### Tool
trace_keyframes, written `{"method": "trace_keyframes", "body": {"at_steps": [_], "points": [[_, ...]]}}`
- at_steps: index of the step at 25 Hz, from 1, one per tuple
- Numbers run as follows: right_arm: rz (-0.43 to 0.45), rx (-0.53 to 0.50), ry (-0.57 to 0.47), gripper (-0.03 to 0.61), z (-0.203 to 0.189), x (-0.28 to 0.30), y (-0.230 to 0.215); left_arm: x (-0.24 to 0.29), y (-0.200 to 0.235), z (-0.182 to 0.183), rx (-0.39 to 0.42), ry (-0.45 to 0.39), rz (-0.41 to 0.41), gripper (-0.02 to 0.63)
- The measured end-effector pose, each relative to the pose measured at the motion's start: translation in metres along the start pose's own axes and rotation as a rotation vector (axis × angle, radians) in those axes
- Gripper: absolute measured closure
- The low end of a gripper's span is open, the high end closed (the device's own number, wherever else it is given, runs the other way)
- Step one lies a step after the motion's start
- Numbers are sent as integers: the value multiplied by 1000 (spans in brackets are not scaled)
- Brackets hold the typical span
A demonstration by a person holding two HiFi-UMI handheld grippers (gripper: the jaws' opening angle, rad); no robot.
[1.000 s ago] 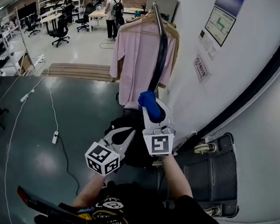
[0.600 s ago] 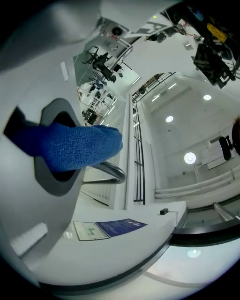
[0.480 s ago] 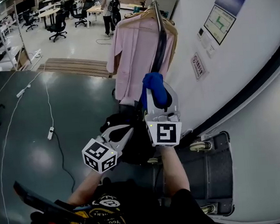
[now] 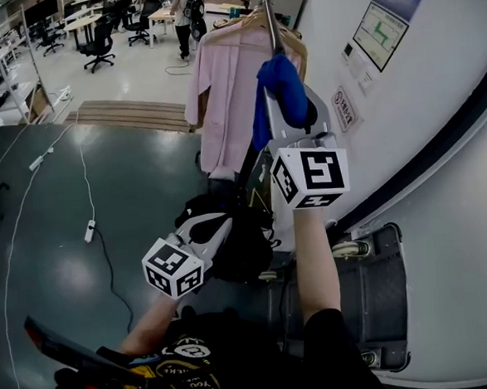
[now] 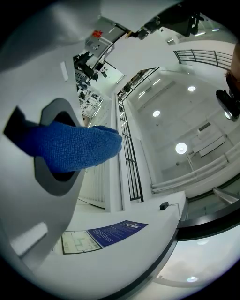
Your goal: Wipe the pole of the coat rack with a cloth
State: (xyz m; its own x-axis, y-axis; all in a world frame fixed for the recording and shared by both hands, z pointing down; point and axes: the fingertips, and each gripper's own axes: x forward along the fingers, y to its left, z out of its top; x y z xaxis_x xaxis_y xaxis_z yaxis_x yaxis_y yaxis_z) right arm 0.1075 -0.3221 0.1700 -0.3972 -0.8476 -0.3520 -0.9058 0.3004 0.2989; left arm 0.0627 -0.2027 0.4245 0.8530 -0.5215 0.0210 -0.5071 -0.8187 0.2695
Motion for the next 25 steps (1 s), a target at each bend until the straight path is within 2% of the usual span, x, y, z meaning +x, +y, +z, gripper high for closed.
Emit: {"method": "trace_keyframes", "body": {"at_steps": [14, 19, 25], "points": [[-6, 32, -18, 488, -2, -11, 6, 0, 0, 6, 12, -10, -1, 615], [8, 84, 20, 491, -28, -44, 20, -4, 6, 10, 19, -21, 23, 615], [49, 176, 125, 492, -73, -89, 41, -13, 13, 15, 32, -36, 45, 615]]}}
